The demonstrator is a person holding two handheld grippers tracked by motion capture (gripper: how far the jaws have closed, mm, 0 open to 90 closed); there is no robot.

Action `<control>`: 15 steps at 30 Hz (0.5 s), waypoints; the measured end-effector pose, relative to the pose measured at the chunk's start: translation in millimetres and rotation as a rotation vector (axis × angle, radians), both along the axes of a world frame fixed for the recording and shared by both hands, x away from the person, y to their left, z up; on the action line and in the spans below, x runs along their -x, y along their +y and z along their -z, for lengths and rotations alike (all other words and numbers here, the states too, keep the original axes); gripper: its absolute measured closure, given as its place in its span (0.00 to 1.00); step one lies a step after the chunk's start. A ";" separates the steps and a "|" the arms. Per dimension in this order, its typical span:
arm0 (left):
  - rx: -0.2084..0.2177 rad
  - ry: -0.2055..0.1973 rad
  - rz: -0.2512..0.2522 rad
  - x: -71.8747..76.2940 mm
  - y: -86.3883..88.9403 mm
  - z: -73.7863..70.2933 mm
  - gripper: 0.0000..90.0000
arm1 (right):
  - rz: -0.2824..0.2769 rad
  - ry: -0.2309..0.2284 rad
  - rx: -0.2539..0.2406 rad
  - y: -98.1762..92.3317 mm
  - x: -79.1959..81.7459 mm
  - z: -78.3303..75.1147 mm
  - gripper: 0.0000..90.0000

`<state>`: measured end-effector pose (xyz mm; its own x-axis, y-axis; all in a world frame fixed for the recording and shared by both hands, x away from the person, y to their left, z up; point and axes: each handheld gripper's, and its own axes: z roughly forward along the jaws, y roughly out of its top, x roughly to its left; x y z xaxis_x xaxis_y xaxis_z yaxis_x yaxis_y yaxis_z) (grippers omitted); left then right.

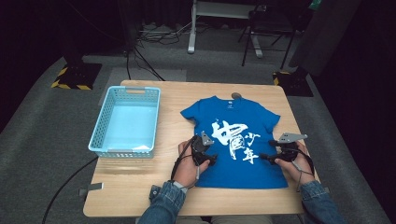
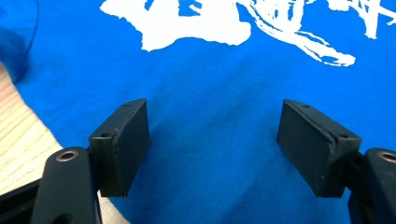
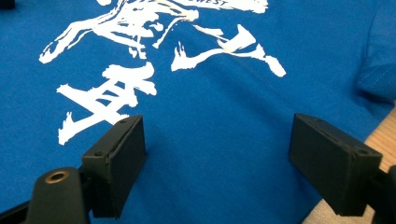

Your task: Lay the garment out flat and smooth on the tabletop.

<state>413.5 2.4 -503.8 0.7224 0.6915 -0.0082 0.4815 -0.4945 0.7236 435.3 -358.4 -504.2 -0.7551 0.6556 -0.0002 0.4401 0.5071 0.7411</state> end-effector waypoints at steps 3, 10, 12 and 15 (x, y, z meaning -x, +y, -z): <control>0.005 0.005 0.002 -0.2 0.4 -0.2 0.27 | 0.002 -0.003 0.002 0.3 0.5 -0.1 0.21; -0.002 -0.012 0.015 9.3 -3.7 -15.3 0.18 | -0.020 0.017 -0.001 7.9 8.8 -9.6 0.16; -0.009 -0.023 0.023 14.0 -4.4 -22.6 0.17 | -0.026 0.018 0.010 10.1 12.6 -15.9 0.16; -0.025 -0.039 0.032 21.6 -2.6 -32.3 0.16 | -0.025 0.015 0.009 10.9 19.0 -25.3 0.16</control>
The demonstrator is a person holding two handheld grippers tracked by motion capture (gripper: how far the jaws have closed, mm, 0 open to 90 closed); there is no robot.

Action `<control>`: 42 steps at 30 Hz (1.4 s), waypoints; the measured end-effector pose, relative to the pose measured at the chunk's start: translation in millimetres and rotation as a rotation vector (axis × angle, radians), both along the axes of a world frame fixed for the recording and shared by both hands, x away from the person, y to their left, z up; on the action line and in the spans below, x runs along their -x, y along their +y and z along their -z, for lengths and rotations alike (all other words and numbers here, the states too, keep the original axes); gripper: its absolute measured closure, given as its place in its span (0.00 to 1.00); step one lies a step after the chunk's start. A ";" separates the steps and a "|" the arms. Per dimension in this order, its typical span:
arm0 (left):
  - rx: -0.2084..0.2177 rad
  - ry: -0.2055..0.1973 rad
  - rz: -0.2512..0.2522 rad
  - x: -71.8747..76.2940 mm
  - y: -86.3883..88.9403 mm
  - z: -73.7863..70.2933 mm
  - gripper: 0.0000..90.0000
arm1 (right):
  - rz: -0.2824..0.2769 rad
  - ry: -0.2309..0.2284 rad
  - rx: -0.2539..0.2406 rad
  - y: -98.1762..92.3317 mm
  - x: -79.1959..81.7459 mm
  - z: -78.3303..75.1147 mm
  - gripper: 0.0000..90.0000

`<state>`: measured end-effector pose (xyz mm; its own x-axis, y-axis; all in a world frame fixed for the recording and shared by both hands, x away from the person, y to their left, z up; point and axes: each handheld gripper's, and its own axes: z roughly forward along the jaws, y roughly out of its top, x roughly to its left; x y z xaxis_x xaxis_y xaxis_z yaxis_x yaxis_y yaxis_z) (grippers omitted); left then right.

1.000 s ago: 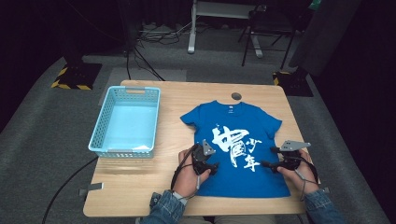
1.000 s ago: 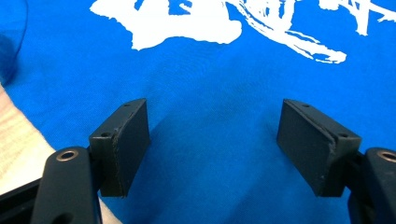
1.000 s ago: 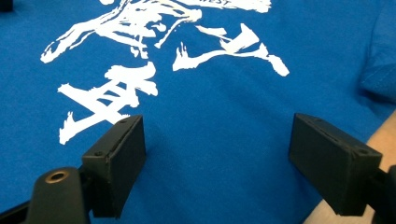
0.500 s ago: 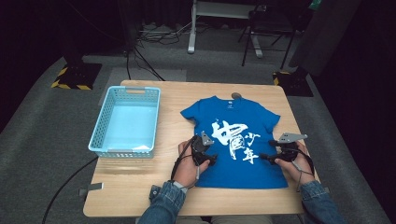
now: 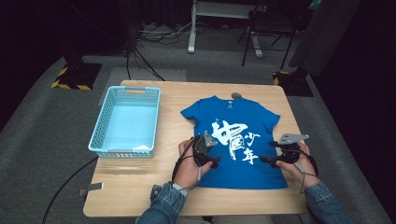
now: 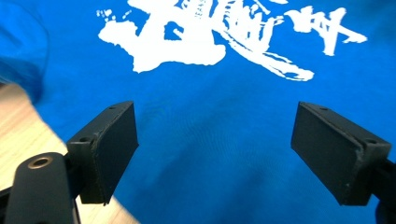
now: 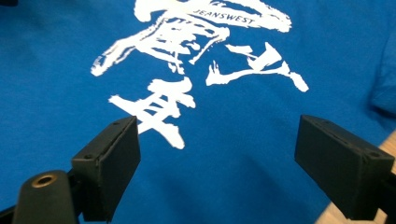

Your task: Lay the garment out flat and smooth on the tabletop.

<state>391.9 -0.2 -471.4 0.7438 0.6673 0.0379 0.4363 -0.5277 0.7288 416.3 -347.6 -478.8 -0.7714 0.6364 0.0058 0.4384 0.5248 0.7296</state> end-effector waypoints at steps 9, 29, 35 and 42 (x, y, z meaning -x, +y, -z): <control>-0.007 -0.026 -0.007 14.4 16.3 -20.1 0.15 | -0.016 -0.010 -0.009 -3.4 15.0 -23.0 0.14; 0.005 -0.074 -0.070 39.6 71.5 -32.1 0.14 | 0.012 -0.022 -0.016 -24.8 28.4 -39.8 0.13; 0.013 -0.078 -0.098 45.4 85.7 -31.9 0.14 | 0.028 -0.031 -0.016 -28.9 32.4 -38.3 0.13; -0.010 -0.078 -0.119 52.1 100.0 -25.2 0.14 | 0.040 -0.036 -0.016 -34.9 36.6 -37.3 0.13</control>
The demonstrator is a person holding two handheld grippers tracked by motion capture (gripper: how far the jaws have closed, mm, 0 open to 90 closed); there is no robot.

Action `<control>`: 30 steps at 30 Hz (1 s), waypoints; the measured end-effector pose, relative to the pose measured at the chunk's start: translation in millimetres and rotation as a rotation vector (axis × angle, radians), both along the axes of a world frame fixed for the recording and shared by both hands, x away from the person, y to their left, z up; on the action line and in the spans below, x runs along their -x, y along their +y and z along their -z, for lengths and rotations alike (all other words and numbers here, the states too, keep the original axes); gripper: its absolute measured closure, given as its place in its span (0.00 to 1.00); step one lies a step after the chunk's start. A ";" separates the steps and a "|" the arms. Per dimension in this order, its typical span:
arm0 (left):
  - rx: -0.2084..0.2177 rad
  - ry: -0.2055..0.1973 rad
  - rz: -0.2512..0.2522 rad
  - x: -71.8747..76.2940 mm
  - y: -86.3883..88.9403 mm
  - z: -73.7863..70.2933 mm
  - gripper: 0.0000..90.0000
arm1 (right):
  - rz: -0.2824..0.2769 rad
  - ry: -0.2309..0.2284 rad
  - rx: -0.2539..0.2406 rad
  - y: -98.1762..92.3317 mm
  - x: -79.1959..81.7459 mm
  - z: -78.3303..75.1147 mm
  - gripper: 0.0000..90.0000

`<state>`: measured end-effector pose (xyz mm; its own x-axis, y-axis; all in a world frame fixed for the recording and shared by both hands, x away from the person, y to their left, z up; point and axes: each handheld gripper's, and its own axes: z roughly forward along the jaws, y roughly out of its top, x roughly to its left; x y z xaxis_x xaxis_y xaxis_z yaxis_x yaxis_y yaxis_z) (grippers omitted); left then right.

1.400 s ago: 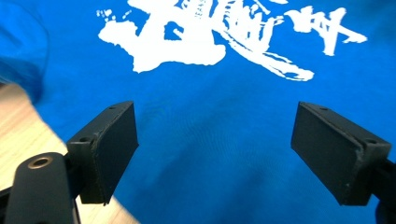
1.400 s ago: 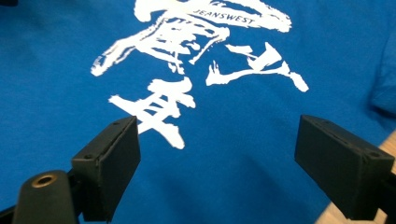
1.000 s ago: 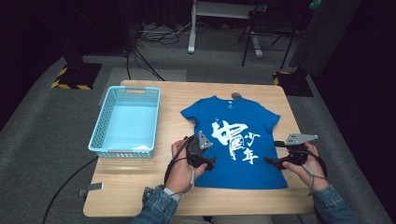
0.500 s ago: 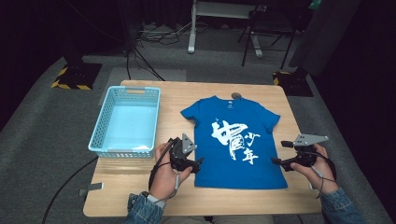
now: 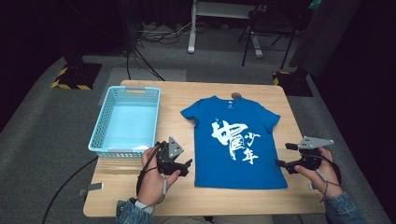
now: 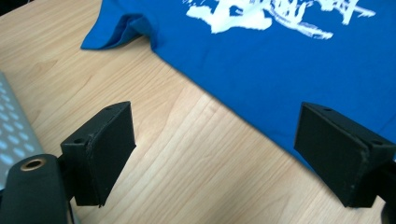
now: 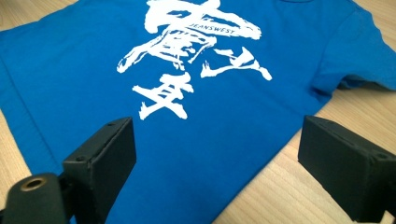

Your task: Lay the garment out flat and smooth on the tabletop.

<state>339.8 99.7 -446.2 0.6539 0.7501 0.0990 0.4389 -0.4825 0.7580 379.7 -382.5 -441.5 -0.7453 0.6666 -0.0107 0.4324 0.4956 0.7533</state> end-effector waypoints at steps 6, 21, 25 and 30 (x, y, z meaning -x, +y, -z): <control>0.010 0.013 -0.019 4.4 13.5 8.9 0.14 | 0.018 0.006 0.011 -6.0 2.8 3.2 0.13; 0.032 0.033 -0.044 19.0 49.0 28.3 0.14 | 0.079 0.039 -0.006 -27.6 9.7 20.9 0.11; 0.025 0.036 -0.054 23.0 58.3 30.7 0.14 | 0.086 0.047 0.001 -32.8 12.6 24.5 0.10; 0.024 0.045 -0.069 27.2 69.8 35.0 0.14 | 0.103 0.057 0.003 -40.9 16.3 28.2 0.10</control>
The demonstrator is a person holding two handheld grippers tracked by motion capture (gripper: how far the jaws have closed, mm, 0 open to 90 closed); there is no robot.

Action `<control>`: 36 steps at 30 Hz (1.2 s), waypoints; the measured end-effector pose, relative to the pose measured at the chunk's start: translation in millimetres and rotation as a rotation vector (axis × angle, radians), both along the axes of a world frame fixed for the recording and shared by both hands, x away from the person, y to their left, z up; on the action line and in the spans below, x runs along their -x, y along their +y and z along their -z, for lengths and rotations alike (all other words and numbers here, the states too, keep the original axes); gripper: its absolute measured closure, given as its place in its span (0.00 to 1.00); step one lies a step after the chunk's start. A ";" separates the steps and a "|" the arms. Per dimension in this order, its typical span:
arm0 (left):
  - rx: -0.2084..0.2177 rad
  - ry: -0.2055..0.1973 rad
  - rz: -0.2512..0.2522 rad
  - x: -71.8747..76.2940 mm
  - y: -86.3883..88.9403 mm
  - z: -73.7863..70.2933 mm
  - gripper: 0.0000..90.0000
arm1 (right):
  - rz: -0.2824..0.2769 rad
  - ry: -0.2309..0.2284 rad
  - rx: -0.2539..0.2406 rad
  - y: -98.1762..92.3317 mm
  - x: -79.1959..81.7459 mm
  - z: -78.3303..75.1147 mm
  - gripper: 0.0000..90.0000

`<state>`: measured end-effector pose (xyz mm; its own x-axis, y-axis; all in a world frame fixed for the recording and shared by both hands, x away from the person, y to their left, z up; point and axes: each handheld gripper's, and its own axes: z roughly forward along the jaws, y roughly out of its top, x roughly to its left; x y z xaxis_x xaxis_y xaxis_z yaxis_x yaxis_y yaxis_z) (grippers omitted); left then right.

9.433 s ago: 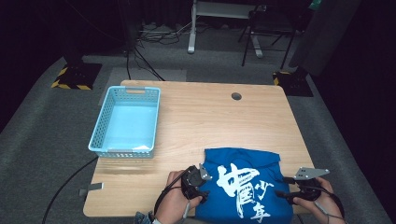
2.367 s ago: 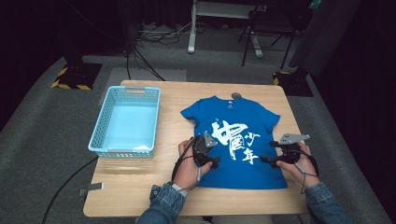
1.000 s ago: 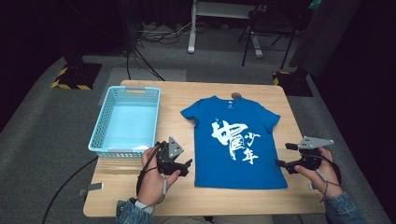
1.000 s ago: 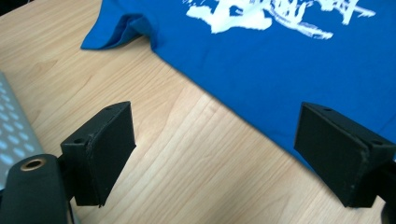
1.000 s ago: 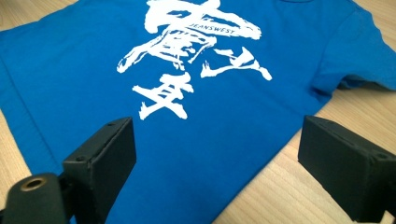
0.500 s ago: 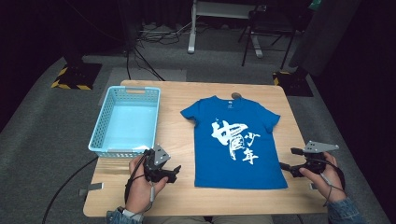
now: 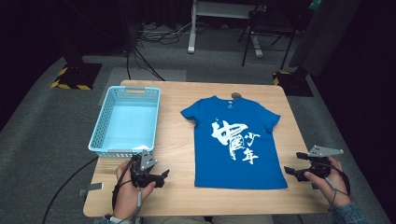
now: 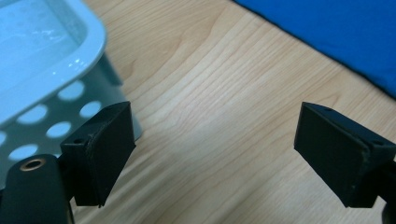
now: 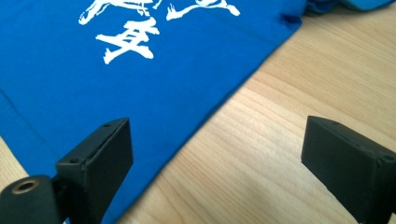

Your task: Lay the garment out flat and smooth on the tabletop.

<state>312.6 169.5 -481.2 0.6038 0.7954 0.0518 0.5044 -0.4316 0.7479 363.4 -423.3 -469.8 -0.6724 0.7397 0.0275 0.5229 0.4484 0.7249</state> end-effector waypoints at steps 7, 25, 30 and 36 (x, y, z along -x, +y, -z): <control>-0.012 0.014 -0.024 7.0 16.8 5.8 0.13 | 0.018 0.012 0.005 -9.9 5.9 3.2 0.10; -0.013 0.109 -0.128 13.8 42.5 20.4 0.16 | 0.070 0.096 0.018 -16.5 19.4 24.3 0.09; 0.020 0.091 -0.129 13.3 44.4 25.8 0.12 | 0.081 0.043 0.030 -14.0 22.9 30.6 0.07; 0.018 0.091 -0.124 13.5 44.5 26.0 0.12 | 0.089 -0.004 0.034 -8.3 26.3 36.4 0.02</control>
